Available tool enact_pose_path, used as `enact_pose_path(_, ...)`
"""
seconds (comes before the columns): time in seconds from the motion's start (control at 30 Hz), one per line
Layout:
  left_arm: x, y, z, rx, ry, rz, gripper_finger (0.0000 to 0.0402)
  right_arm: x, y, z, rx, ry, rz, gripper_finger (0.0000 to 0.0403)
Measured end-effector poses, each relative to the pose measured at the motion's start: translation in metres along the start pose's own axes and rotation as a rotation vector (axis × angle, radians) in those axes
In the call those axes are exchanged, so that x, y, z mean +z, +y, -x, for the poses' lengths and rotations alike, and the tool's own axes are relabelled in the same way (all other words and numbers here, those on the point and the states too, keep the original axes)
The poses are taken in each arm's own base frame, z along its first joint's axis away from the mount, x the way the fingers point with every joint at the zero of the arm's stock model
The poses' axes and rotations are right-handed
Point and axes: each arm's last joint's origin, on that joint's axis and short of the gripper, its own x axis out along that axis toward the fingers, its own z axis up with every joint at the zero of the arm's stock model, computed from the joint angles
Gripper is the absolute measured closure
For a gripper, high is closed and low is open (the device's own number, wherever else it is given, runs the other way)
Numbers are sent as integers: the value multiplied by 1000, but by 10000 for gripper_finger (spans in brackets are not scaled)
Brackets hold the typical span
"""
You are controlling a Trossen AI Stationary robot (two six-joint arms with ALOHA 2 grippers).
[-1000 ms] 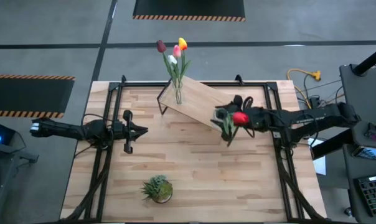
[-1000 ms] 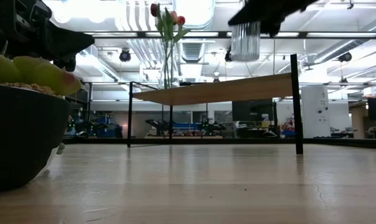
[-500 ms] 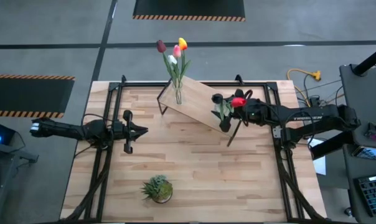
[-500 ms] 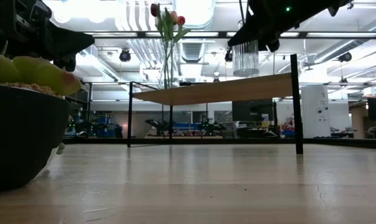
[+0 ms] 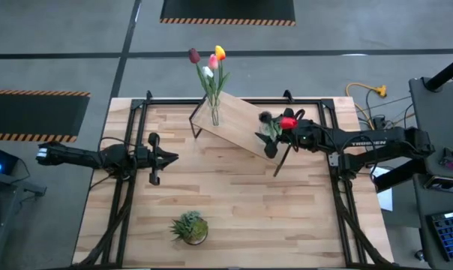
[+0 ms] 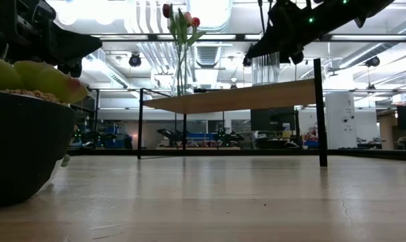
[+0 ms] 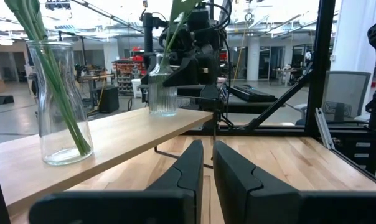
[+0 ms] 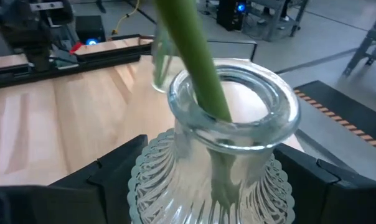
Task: Pick and place flowers into a vace then onto a shelf
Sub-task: Put the transparent vase with the tulips on the shelf, then return to Home Position
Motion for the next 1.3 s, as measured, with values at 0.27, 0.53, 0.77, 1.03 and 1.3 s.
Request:
enact_pose_path(0.27,0,0,0,0,0,0,385,-1,0,0,8,11,0,120)
enact_pose_path(0.53,0,0,0,0,0,0,385,4,-1,8,46,-17,12,96)
enact_pose_path(0.77,0,0,0,0,1,-1,385,7,-2,13,79,-28,36,33)
enact_pose_path(1.03,0,0,0,0,1,0,384,17,-8,35,99,-83,88,23)
enact_pose_path(1.3,0,0,0,0,0,43,385,10,-12,75,169,-77,84,23)
